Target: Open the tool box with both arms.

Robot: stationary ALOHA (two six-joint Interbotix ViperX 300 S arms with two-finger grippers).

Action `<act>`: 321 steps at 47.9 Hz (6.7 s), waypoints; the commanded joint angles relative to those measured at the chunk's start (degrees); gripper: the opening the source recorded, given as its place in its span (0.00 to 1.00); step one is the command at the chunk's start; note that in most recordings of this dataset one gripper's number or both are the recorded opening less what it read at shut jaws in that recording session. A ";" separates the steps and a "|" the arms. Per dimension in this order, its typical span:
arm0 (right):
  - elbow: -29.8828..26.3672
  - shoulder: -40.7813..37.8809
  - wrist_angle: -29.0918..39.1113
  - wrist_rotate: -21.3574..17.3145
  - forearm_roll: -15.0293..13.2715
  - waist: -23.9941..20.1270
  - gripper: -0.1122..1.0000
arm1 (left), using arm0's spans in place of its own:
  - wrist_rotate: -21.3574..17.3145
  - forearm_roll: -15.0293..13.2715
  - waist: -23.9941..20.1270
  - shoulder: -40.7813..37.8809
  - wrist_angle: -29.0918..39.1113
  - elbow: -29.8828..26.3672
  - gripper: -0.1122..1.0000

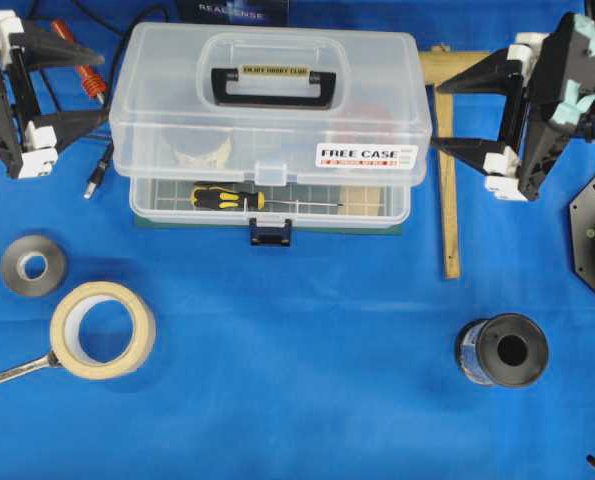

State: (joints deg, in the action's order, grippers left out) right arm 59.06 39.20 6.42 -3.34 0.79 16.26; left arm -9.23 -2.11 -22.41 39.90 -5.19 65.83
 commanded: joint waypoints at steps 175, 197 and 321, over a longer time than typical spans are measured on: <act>0.26 0.26 -3.78 -0.44 0.26 11.87 0.80 | -1.58 -0.09 -6.77 -5.36 -5.10 -2.02 0.78; 0.26 -0.09 -1.23 -0.53 1.05 -9.23 0.80 | 0.00 -0.09 14.24 2.90 -2.11 1.05 0.78; 11.69 17.05 6.24 -0.53 1.76 -10.37 0.80 | 2.64 -0.35 18.72 21.71 7.82 11.95 0.77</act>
State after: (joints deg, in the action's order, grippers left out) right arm 71.46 56.69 13.10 -3.78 2.37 5.98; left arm -6.68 -2.37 -3.69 62.31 2.90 78.40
